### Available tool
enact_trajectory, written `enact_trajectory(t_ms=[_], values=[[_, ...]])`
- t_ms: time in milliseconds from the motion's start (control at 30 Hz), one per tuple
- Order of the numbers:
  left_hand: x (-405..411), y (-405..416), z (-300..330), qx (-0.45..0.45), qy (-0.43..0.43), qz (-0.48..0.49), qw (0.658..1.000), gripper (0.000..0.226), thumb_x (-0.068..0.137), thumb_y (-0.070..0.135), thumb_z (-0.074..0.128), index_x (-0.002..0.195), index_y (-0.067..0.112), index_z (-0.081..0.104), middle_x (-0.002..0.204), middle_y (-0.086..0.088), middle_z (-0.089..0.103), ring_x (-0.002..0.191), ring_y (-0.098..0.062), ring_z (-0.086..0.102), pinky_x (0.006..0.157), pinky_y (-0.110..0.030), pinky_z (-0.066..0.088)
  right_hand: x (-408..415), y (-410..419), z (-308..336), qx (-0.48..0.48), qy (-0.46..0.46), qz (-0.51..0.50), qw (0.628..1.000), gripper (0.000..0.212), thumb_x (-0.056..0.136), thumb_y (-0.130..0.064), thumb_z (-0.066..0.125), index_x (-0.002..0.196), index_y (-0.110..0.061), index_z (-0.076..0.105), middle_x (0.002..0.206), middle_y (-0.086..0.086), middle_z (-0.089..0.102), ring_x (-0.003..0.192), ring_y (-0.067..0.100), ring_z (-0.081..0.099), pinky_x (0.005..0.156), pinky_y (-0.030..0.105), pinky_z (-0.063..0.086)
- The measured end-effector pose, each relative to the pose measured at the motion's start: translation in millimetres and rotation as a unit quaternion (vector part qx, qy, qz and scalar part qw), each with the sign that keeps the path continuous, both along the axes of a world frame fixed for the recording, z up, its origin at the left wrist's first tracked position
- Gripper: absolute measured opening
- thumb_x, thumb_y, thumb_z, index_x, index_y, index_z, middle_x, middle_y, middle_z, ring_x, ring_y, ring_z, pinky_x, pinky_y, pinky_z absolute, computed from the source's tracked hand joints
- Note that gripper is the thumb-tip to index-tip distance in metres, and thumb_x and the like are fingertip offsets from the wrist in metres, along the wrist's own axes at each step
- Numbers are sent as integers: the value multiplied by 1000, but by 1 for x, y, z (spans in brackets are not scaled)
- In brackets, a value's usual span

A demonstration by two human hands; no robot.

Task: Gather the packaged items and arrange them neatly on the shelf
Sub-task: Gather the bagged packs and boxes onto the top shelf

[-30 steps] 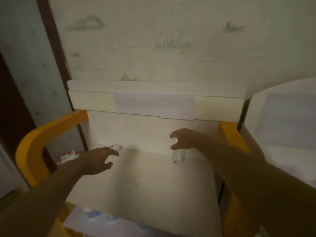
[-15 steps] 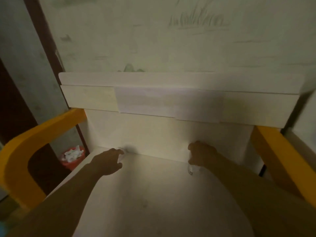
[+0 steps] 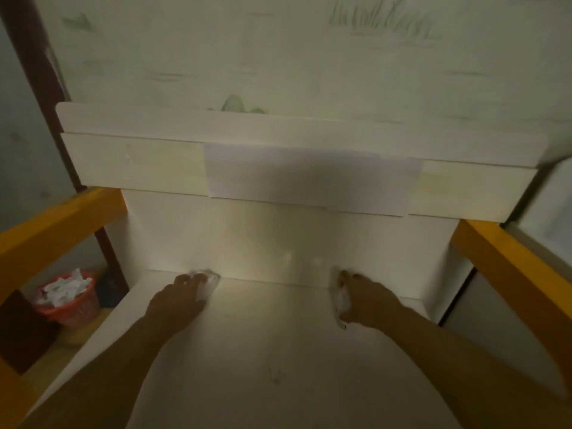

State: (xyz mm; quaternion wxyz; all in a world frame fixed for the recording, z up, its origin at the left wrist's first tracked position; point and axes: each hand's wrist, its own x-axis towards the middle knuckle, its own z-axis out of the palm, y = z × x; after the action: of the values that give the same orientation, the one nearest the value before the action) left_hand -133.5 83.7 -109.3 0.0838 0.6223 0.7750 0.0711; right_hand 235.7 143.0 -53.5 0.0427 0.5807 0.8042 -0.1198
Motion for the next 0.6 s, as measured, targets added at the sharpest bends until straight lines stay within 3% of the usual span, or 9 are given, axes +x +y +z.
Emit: enact_trajectory(t_ms=[67,133,167,233,300,400,500,600], values=[[-4,-6,2,5,-54,-61,997,60,85,60,46,138,31,38,146,-1,39,121,-25,54,99,-41,46,-4,-15,4,0,1,-4,1000,73,75,-40,76,135,-24,38,134,3,45,113,26,56,90,38,51],[2,-14,12,47,-122,-136,982,69,72,81,41,121,35,54,134,26,47,117,-4,54,100,-21,42,-8,-26,13,1,5,-8,1000,68,75,-42,76,132,-27,42,133,1,45,110,25,58,91,38,51],[7,-18,19,57,-146,-156,975,60,71,83,45,109,38,58,124,37,50,112,5,53,97,-11,39,-11,-31,20,7,5,-6,1000,67,76,-43,76,133,-28,43,134,1,45,110,25,57,91,38,51],[22,-20,39,34,-134,-198,970,42,80,55,67,117,39,54,118,32,50,110,2,52,96,-8,36,-14,-36,38,23,5,-4,1000,68,77,-44,74,136,-30,43,137,0,44,115,26,55,94,39,49],[35,-14,58,18,-119,-237,964,56,80,34,75,127,41,46,124,23,48,114,-1,50,92,-5,34,-13,-40,57,46,9,-2,999,69,79,-47,72,139,-31,42,140,1,43,119,26,53,97,39,48],[63,-4,96,37,-119,-284,951,54,75,35,78,113,53,43,117,32,47,107,0,51,85,-6,35,1,-46,88,89,10,-1,996,71,81,-50,69,143,-32,39,141,2,43,122,26,52,97,40,47],[112,0,138,83,-128,-329,932,55,71,40,74,118,46,47,119,19,52,105,-8,52,87,-19,42,24,-55,124,134,16,-25,990,77,80,-51,71,144,-30,35,140,3,47,121,27,53,96,42,48],[166,1,184,132,-132,-371,909,61,67,44,67,125,34,52,118,16,51,103,-8,51,84,-20,41,58,-69,164,168,35,-46,984,75,77,-51,73,138,-26,37,133,3,52,113,26,56,89,40,50]])
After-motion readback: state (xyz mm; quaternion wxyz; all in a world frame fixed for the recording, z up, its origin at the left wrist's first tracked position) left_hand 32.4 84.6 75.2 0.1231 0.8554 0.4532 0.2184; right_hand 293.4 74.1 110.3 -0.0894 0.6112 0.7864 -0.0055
